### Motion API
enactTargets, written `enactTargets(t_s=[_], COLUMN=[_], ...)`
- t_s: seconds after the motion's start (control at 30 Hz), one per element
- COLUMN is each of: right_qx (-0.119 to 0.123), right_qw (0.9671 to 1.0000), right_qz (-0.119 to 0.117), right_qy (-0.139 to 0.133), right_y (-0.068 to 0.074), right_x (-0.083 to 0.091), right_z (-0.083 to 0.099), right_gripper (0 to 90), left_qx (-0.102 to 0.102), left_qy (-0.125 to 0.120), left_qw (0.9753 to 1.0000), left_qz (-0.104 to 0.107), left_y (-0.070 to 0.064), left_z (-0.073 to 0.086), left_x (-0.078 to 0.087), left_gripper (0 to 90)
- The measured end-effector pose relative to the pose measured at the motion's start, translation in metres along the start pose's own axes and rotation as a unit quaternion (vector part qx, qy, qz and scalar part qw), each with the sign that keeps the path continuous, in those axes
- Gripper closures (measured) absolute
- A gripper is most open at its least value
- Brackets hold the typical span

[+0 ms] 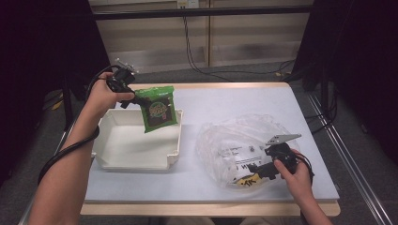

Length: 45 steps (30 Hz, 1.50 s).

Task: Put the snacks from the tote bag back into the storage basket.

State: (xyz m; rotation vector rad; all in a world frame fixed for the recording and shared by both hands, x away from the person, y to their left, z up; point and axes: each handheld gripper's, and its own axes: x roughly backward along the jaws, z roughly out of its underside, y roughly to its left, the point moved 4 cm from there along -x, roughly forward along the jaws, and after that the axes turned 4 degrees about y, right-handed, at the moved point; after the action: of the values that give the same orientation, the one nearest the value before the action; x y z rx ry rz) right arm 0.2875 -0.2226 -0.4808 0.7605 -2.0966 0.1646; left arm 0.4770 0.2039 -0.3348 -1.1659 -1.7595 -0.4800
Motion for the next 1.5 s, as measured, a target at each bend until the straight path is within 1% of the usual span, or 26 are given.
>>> enactTargets(t_s=[0.17, 0.2, 0.3, 0.37, 0.4, 0.43, 0.57, 0.63, 0.67, 0.7, 0.73, 0.87, 0.9, 0.93, 1.0, 1.03, 1.07, 1.1, 1.13, 1.17, 1.2, 1.23, 1.3, 1.4, 1.43, 1.5], right_qx=[-0.002, -0.002, -0.004, -0.002, -0.002, -0.001, -0.004, -0.003, -0.003, -0.001, -0.003, -0.006, -0.003, -0.004, -0.004, -0.003, -0.003, -0.003, -0.003, -0.004, -0.003, -0.003, -0.002, -0.003, -0.001, -0.001], right_qw=[1.0, 1.0, 1.0, 1.0, 1.0, 1.0, 1.0, 1.0, 1.0, 1.0, 1.0, 1.0, 1.0, 1.0, 1.0, 1.0, 1.0, 1.0, 1.0, 1.0, 1.0, 1.0, 1.0, 1.0, 1.0, 1.0], right_qz=[0.004, 0.004, 0.001, 0.002, 0.002, 0.001, 0.0, 0.001, 0.0, 0.001, 0.002, 0.0, 0.0, 0.002, -0.002, 0.0, 0.0, -0.002, -0.003, -0.003, -0.002, -0.002, -0.002, -0.002, -0.001, 0.002], right_qy=[0.004, 0.005, 0.004, 0.004, 0.004, 0.004, 0.005, 0.004, 0.005, 0.004, 0.005, 0.006, 0.003, 0.005, 0.006, 0.007, 0.008, 0.006, 0.007, 0.006, 0.007, 0.007, 0.007, 0.007, 0.008, 0.008], right_y=[-0.001, -0.001, -0.001, -0.001, -0.001, -0.001, -0.001, -0.002, -0.002, -0.003, -0.003, -0.002, -0.002, -0.002, -0.002, -0.002, -0.002, -0.002, -0.002, -0.002, -0.002, -0.002, -0.002, -0.001, -0.001, -0.001], right_x=[0.0, -0.001, -0.001, -0.002, -0.002, -0.002, -0.002, -0.002, -0.002, -0.002, -0.002, -0.002, -0.003, -0.002, -0.003, -0.003, -0.003, -0.003, -0.003, -0.003, -0.003, -0.003, -0.003, -0.003, -0.002, -0.002], right_z=[0.001, 0.001, 0.001, 0.001, 0.001, 0.001, 0.001, 0.001, 0.002, 0.001, 0.002, 0.002, 0.002, 0.002, 0.002, 0.002, 0.002, 0.002, 0.002, 0.002, 0.002, 0.002, 0.002, 0.002, 0.002, 0.001], right_gripper=[2.7, 2.7, 2.7, 2.7, 2.7, 2.7, 2.7, 2.7, 2.7, 2.7, 2.7, 2.7, 2.7, 2.7, 2.7, 2.7, 2.7, 2.7, 2.7, 2.7, 2.7, 2.7, 2.7, 2.7, 2.7, 2.7], left_qx=[0.0, 0.001, 0.003, -0.002, 0.0, -0.005, 0.002, -0.002, 0.001, 0.001, 0.003, 0.006, 0.008, 0.004, 0.007, 0.007, 0.002, 0.005, -0.016, -0.016, 0.0, 0.003, 0.002, 0.006, -0.003, 0.003], left_qy=[0.003, -0.002, -0.002, 0.003, -0.002, 0.002, 0.0, 0.005, 0.007, 0.01, 0.005, 0.009, 0.008, 0.011, 0.007, 0.007, 0.015, 0.011, 0.028, 0.029, 0.016, 0.014, 0.016, 0.019, 0.025, 0.022], left_qw=[1.0, 1.0, 1.0, 1.0, 1.0, 0.9999, 0.9999, 0.9999, 0.9999, 0.9999, 0.9999, 0.9999, 0.9999, 0.9999, 0.9999, 0.9999, 0.9998, 0.9998, 0.9994, 0.9994, 0.9998, 0.9998, 0.9998, 0.9997, 0.9996, 0.9997], left_qz=[0.002, 0.003, 0.005, 0.007, 0.007, 0.009, 0.011, 0.009, 0.009, 0.009, 0.011, 0.011, 0.013, 0.012, 0.013, 0.013, 0.015, 0.015, 0.013, 0.013, 0.014, 0.013, 0.014, 0.014, 0.013, 0.013], left_y=[0.004, 0.004, 0.004, 0.005, 0.004, 0.005, 0.006, 0.008, 0.008, 0.009, 0.01, 0.011, 0.011, 0.011, 0.012, 0.011, 0.012, 0.012, 0.015, 0.015, 0.013, 0.013, 0.013, 0.013, 0.015, 0.014], left_z=[0.004, 0.004, 0.004, 0.005, 0.004, 0.005, 0.006, 0.007, 0.008, 0.008, 0.009, 0.011, 0.011, 0.011, 0.011, 0.011, 0.011, 0.011, 0.012, 0.012, 0.011, 0.011, 0.011, 0.012, 0.012, 0.012], left_x=[-0.007, -0.009, -0.014, -0.017, -0.02, -0.02, -0.025, -0.027, -0.029, -0.03, -0.031, -0.035, -0.037, -0.037, -0.039, -0.04, -0.04, -0.042, -0.041, -0.041, -0.044, -0.045, -0.047, -0.051, -0.051, -0.054], left_gripper=[74.5, 74.5, 74.4, 74.4, 74.4, 74.4, 74.4, 74.4, 74.3, 74.3, 74.3, 74.3, 74.3, 74.3, 74.3, 74.3, 74.3, 74.3, 74.2, 74.2, 74.2, 74.1, 74.1, 74.0, 74.0, 74.0])
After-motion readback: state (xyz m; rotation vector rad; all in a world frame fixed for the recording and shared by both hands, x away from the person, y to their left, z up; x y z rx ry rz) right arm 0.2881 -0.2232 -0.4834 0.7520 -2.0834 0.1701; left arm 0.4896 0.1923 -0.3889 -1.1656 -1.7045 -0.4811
